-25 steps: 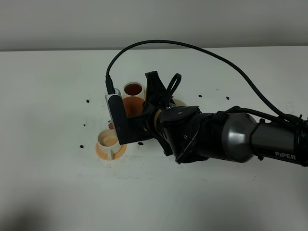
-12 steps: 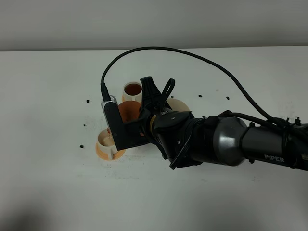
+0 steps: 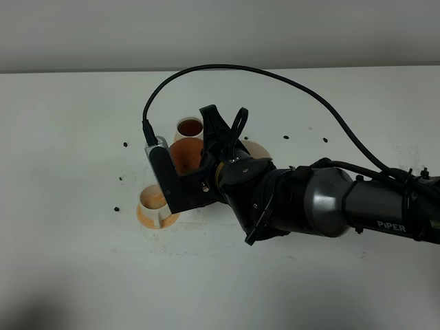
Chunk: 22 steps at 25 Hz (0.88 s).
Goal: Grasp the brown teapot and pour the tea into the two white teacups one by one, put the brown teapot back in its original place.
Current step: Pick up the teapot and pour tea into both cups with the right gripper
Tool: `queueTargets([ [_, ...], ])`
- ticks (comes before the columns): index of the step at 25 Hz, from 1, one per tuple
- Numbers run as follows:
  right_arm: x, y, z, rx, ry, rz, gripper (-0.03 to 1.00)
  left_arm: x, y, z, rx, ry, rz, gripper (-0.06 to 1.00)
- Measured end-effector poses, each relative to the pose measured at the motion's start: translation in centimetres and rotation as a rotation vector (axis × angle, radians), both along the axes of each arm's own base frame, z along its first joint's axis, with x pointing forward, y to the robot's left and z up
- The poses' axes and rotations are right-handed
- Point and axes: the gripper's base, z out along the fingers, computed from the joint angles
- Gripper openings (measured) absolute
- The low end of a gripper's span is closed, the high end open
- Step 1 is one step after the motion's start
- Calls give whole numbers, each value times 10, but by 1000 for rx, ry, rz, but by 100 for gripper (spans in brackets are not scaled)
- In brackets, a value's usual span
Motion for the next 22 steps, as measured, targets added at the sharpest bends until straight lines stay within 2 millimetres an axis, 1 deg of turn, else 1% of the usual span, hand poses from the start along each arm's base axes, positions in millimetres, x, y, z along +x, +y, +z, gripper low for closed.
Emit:
queueTargets([
  [22,2,1,2,-122,-59,109,9,0,0,0,0,0,0,29],
])
